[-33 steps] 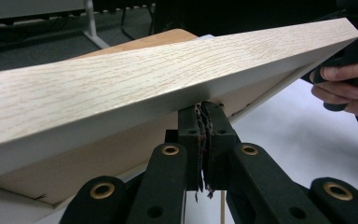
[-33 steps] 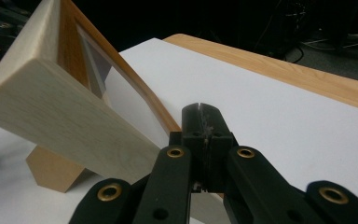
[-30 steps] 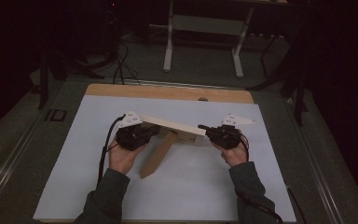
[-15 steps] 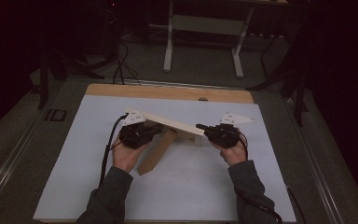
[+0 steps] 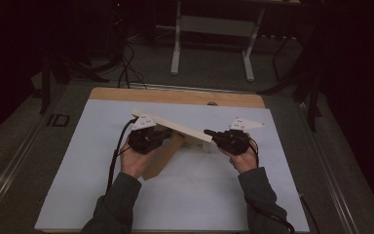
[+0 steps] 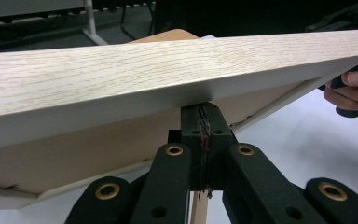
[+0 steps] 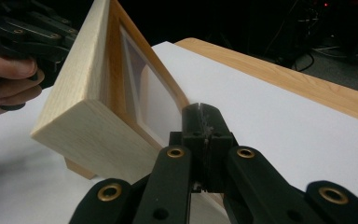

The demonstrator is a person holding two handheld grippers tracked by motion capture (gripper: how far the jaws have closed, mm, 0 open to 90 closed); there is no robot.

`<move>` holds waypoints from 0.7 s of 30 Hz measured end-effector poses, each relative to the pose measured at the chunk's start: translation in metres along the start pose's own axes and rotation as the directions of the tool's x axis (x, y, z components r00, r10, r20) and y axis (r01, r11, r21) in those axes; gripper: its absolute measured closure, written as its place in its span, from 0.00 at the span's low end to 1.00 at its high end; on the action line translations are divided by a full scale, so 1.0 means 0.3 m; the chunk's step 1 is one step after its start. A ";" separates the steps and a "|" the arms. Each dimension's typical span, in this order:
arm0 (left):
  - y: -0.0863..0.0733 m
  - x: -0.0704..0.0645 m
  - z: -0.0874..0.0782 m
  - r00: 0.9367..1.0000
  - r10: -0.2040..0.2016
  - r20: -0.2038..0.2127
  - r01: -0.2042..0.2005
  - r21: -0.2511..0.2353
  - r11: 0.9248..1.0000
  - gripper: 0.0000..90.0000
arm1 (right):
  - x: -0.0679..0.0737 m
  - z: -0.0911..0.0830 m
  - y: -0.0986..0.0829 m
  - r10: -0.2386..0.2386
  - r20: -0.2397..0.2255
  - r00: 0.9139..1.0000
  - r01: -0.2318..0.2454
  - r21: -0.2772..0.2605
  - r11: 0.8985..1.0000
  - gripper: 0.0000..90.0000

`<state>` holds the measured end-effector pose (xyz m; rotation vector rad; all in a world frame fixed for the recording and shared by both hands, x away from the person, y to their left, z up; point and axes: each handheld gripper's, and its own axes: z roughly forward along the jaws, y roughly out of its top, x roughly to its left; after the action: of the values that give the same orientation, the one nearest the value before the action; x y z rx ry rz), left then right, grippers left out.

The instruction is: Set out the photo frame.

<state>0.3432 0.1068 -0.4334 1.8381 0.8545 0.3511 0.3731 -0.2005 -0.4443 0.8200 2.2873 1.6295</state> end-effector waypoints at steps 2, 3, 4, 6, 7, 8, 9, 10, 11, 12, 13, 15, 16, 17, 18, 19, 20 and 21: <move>0.001 0.000 0.002 1.000 -0.002 0.001 0.002 0.000 1.000 1.00 | 0.002 0.000 0.000 -0.001 -0.003 1.000 0.001 0.000 1.000 1.00; 0.002 -0.001 0.004 1.000 -0.003 -0.001 0.003 0.000 1.000 1.00 | 0.002 0.000 0.001 -0.001 -0.003 1.000 0.001 0.000 1.000 1.00; 0.003 0.000 0.005 1.000 -0.003 -0.001 0.003 -0.001 1.000 1.00 | 0.003 0.000 0.001 -0.002 -0.003 1.000 0.002 0.000 1.000 1.00; 0.005 0.000 0.007 1.000 -0.005 -0.002 0.005 0.001 1.000 1.00 | 0.004 0.001 0.001 -0.002 -0.006 1.000 0.002 0.001 1.000 1.00; 0.007 0.001 0.009 1.000 -0.004 -0.002 0.004 0.003 1.000 1.00 | 0.004 0.001 0.001 -0.003 -0.006 1.000 0.003 0.002 1.000 1.00; 0.008 0.001 0.010 1.000 -0.005 -0.002 0.005 0.003 1.000 1.00 | 0.006 0.002 0.001 -0.003 -0.009 1.000 0.003 0.001 1.000 1.00; 0.009 0.001 0.012 1.000 -0.007 -0.001 0.007 0.003 1.000 1.00 | 0.007 0.002 0.002 -0.003 -0.010 1.000 0.003 0.002 1.000 1.00; 0.010 0.001 0.013 1.000 -0.007 0.001 0.007 0.003 1.000 1.00 | 0.008 0.002 0.002 -0.003 -0.012 1.000 0.003 0.002 1.000 1.00; 0.010 0.000 0.015 1.000 -0.009 -0.001 0.009 0.002 1.000 1.00 | 0.009 0.002 0.003 -0.005 -0.013 1.000 0.005 0.002 1.000 1.00; 0.011 0.000 0.016 1.000 -0.009 -0.002 0.009 0.003 1.000 1.00 | 0.010 0.002 0.004 -0.007 -0.014 1.000 0.007 0.003 1.000 1.00; 0.012 0.000 0.018 1.000 -0.012 0.000 0.012 0.003 1.000 1.00 | 0.011 0.003 0.005 -0.007 -0.015 1.000 0.007 0.003 1.000 1.00; 0.014 -0.001 0.022 1.000 -0.014 0.001 0.014 0.004 1.000 1.00 | 0.014 0.003 0.007 -0.010 -0.018 1.000 0.010 0.003 1.000 1.00; 0.015 -0.002 0.024 1.000 -0.014 0.003 0.014 0.004 1.000 1.00 | 0.015 0.004 0.009 -0.013 -0.020 1.000 0.013 0.004 1.000 1.00; 0.016 -0.003 0.026 1.000 -0.013 0.003 0.013 0.005 1.000 1.00 | 0.016 0.004 0.010 -0.014 -0.022 1.000 0.015 0.005 1.000 1.00; 0.017 -0.005 0.028 1.000 -0.014 0.004 0.014 0.006 1.000 1.00 | 0.017 0.005 0.011 -0.016 -0.024 1.000 0.016 0.005 1.000 1.00; 0.019 -0.008 0.030 1.000 -0.009 0.005 0.009 0.009 1.000 1.00 | 0.018 0.006 0.012 -0.017 -0.027 1.000 0.017 0.005 1.000 1.00; 0.021 -0.011 0.032 1.000 -0.006 0.002 0.006 0.011 1.000 1.00 | 0.020 0.006 0.014 -0.019 -0.029 0.999 0.019 0.006 1.000 1.00; 0.023 -0.012 0.033 1.000 -0.006 0.003 0.006 0.012 1.000 1.00 | 0.022 0.007 0.016 -0.020 -0.032 0.999 0.020 0.006 1.000 1.00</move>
<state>0.3494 0.0960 -0.4310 1.8461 0.8620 0.3402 0.3703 -0.1941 -0.4399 0.7758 2.3157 1.6389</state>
